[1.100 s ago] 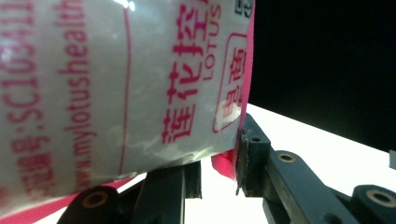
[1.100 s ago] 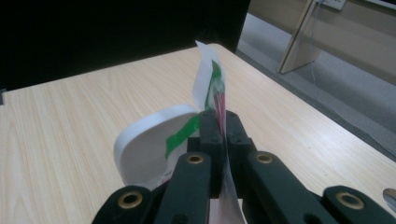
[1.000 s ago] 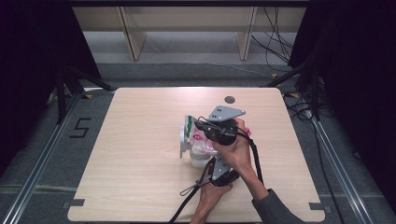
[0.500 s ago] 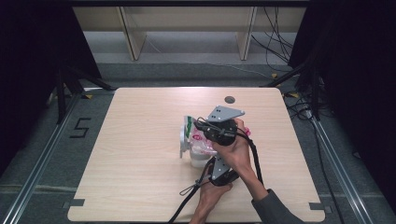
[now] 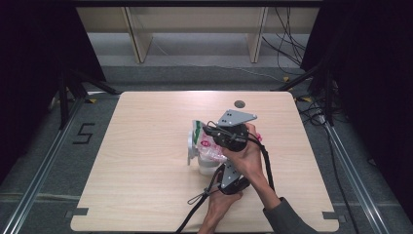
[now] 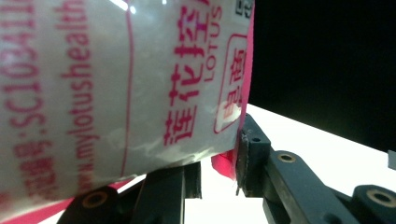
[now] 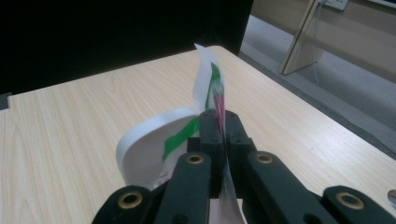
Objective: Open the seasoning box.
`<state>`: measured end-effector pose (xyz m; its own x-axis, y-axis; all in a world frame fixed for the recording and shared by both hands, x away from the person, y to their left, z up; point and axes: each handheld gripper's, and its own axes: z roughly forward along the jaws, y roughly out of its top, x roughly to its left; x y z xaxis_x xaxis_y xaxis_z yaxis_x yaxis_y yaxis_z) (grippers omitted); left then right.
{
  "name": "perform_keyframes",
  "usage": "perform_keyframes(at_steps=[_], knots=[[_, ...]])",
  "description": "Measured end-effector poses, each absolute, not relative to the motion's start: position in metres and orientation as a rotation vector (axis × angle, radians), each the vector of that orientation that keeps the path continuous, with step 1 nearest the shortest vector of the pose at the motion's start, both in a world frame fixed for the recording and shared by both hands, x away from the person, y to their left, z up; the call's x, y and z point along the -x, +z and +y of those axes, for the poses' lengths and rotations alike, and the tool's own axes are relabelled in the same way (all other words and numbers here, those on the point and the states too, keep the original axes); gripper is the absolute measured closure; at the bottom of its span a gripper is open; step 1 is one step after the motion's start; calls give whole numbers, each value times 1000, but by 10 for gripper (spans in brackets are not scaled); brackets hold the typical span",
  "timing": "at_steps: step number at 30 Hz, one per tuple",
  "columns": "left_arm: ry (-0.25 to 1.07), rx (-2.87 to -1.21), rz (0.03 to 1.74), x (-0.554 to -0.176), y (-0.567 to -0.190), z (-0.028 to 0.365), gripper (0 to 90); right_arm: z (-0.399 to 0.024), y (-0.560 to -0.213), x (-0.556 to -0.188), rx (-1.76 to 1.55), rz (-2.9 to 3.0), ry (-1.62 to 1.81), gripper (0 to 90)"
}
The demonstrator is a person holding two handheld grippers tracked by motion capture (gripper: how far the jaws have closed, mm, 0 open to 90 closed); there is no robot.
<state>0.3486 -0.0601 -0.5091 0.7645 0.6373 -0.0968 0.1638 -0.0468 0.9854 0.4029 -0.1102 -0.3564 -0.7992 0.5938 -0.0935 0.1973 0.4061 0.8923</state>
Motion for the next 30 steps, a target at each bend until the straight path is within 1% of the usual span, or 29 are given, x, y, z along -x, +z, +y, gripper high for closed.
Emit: perform_keyframes(at_steps=[30], knots=[[438,-1593,657,-350,-510,-60,740,-111,-357,-403,-687,2296,1357,898]])
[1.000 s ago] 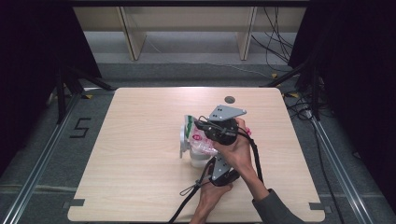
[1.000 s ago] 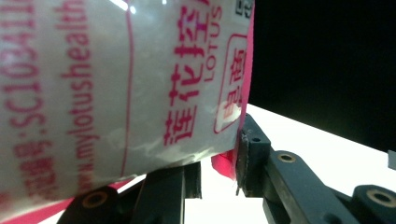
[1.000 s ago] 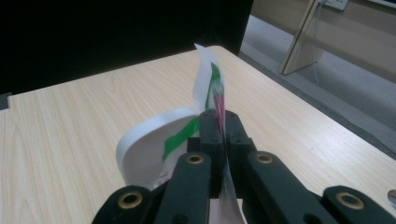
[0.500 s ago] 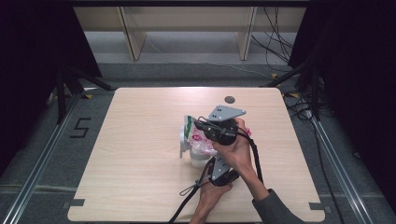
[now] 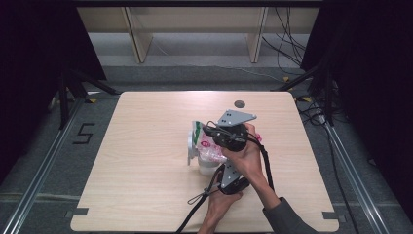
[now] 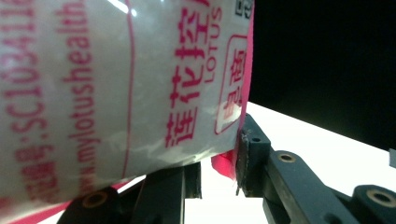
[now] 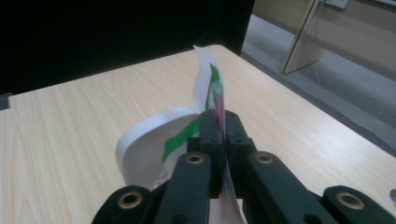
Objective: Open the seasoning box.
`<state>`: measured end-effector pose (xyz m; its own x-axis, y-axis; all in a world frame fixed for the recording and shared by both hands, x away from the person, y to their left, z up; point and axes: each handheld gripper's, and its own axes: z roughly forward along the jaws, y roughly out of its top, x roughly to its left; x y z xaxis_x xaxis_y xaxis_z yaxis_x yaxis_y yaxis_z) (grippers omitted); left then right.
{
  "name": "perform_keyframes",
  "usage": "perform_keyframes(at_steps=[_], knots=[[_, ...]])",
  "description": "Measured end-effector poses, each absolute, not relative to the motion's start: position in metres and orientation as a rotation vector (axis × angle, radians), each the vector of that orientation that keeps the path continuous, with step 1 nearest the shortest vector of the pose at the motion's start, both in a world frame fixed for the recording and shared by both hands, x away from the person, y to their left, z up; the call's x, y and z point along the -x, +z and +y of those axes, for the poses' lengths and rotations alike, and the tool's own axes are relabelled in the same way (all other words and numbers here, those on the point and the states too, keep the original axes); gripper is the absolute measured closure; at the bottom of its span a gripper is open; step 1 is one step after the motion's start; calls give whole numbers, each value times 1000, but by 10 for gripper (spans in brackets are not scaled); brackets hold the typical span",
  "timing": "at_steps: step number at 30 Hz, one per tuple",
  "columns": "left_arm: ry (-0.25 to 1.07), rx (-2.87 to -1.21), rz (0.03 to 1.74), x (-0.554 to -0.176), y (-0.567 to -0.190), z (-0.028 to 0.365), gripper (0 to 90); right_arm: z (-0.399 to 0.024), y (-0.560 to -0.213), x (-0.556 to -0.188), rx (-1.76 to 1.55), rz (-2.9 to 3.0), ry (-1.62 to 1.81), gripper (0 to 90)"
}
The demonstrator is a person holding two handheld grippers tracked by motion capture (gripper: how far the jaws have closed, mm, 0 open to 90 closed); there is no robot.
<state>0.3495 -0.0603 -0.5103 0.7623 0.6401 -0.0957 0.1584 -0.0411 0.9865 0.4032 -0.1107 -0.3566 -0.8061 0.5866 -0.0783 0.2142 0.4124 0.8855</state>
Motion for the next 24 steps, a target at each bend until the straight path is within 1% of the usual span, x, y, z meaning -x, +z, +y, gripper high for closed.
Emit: perform_keyframes(at_steps=[2,4,6,11,15,24], knots=[[430,-1595,656,-349,-509,-60,741,-111,-353,-402,-660,2278,1354,898],[435,-1606,667,-348,-508,-59,740,-108,-356,-402,-665,2280,1343,898],[434,-1583,660,-349,-510,-61,740,-106,-358,-402,-662,2297,1333,898],[445,-1591,652,-348,-506,-61,740,-109,-352,-403,-665,2282,1360,898],[434,-1597,654,-349,-508,-61,740,-109,-356,-407,-650,2296,1345,897],[436,-1587,652,-349,-507,-60,740,-108,-351,-403,-645,2302,1340,897]])
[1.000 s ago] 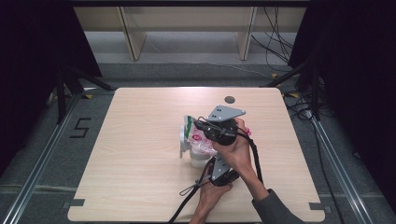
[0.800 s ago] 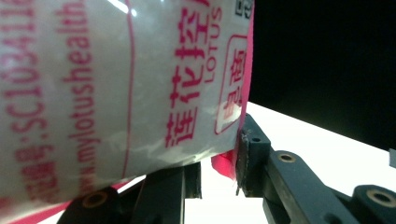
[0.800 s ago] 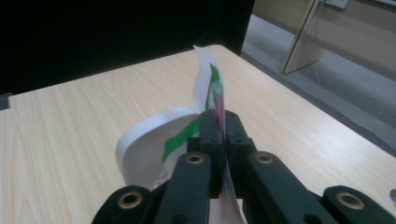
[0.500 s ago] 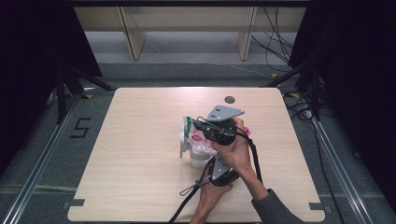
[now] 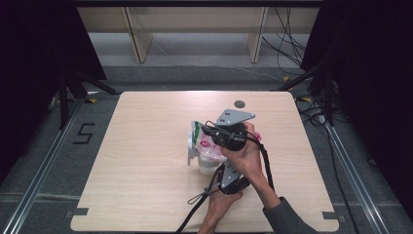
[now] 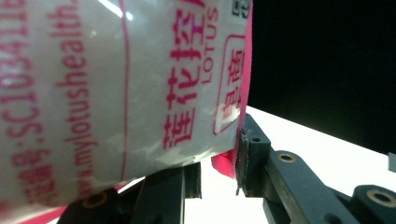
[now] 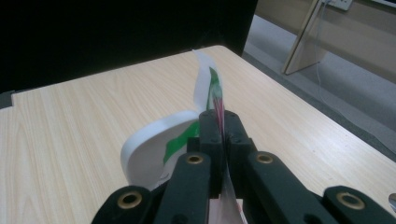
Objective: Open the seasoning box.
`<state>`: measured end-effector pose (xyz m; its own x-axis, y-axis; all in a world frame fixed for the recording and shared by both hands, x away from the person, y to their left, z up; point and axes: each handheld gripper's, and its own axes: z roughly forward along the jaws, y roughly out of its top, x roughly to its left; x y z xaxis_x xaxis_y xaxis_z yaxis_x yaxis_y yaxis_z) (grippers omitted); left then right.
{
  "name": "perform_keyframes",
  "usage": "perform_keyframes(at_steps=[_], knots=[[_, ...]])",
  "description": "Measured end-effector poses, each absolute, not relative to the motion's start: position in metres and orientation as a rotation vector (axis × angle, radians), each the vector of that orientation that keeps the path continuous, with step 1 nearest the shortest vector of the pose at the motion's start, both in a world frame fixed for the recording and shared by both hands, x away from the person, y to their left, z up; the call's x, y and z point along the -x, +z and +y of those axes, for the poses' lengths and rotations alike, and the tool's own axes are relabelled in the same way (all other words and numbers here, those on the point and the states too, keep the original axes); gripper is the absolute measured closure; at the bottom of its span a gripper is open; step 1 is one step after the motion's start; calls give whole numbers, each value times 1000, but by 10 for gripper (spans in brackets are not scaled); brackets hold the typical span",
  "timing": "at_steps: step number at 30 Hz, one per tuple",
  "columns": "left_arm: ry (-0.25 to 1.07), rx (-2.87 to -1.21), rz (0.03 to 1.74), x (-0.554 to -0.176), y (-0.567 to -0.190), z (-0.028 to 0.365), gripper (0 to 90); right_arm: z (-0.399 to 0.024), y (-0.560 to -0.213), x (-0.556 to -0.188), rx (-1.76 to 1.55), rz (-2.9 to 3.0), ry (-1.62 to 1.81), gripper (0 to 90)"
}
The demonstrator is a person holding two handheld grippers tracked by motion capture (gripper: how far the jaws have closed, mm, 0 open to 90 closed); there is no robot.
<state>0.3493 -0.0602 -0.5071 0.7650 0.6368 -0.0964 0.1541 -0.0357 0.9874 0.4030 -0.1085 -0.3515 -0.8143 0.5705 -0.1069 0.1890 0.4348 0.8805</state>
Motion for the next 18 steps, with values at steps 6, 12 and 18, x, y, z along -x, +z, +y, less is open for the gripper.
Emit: perform_keyframes(at_steps=[6,12,18], knots=[[433,-1581,650,-349,-506,-60,740,-106,-352,-401,-659,2280,1342,896],[439,-1578,654,-348,-507,-62,739,-106,-353,-402,-659,2290,1342,896],[430,-1585,648,-348,-506,-62,738,-107,-353,-403,-658,2291,1341,896]])
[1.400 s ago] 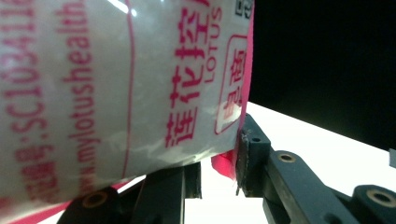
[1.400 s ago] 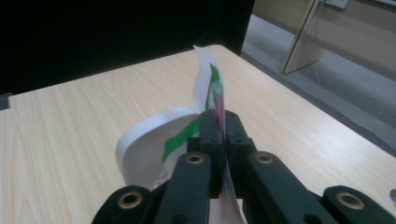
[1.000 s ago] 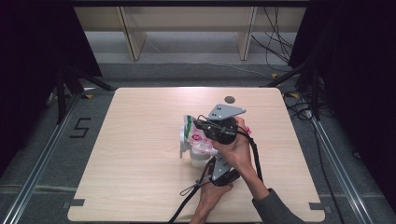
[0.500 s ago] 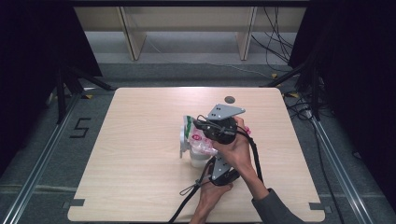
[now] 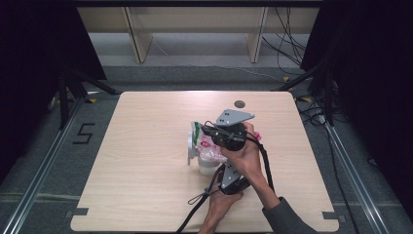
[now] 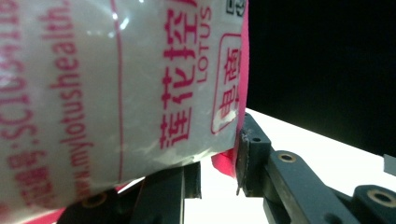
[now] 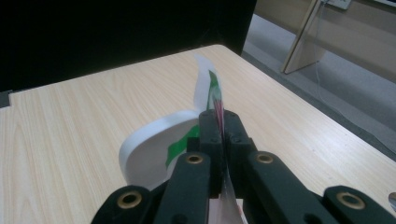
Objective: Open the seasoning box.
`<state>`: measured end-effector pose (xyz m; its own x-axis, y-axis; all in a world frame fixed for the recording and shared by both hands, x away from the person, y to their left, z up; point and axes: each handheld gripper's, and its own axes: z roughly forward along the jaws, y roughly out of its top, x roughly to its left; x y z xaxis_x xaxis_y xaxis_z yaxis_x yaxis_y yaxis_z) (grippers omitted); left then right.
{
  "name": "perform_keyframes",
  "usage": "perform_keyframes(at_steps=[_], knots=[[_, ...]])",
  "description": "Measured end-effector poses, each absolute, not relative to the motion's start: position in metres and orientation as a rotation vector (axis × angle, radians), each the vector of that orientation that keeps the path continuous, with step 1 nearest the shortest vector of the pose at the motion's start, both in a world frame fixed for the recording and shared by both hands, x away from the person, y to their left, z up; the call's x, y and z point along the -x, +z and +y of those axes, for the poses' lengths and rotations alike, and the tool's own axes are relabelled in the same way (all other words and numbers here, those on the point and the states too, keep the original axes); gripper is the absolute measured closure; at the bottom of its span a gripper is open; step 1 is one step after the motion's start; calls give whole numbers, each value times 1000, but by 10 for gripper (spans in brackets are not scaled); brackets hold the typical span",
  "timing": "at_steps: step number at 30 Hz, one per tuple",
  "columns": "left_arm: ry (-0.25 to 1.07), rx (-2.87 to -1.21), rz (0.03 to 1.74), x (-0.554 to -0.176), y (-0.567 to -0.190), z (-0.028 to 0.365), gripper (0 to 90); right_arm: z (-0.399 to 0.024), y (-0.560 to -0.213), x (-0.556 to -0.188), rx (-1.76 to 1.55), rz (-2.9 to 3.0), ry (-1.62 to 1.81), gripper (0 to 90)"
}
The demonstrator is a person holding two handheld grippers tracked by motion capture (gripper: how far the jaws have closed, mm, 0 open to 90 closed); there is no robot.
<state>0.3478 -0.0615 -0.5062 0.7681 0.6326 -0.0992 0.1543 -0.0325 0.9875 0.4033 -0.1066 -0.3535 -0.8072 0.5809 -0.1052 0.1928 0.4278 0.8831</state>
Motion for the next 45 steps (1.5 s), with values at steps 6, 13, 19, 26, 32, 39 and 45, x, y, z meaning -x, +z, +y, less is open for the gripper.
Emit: perform_keyframes(at_steps=[6,13,19,26,32,39,45], knots=[[425,-1588,647,-349,-507,-61,738,-106,-354,-403,-670,2285,1342,896],[423,-1588,652,-349,-508,-60,736,-106,-354,-404,-652,2295,1335,896],[440,-1567,647,-348,-504,-60,737,-105,-350,-400,-655,2278,1360,896],[424,-1574,659,-349,-507,-61,736,-104,-355,-403,-643,2284,1333,896],[420,-1582,649,-349,-506,-60,736,-105,-351,-401,-646,2277,1345,896],[429,-1568,651,-349,-505,-60,736,-105,-350,-400,-643,2293,1350,896],[421,-1575,651,-349,-506,-59,736,-103,-353,-401,-656,2295,1347,896]])
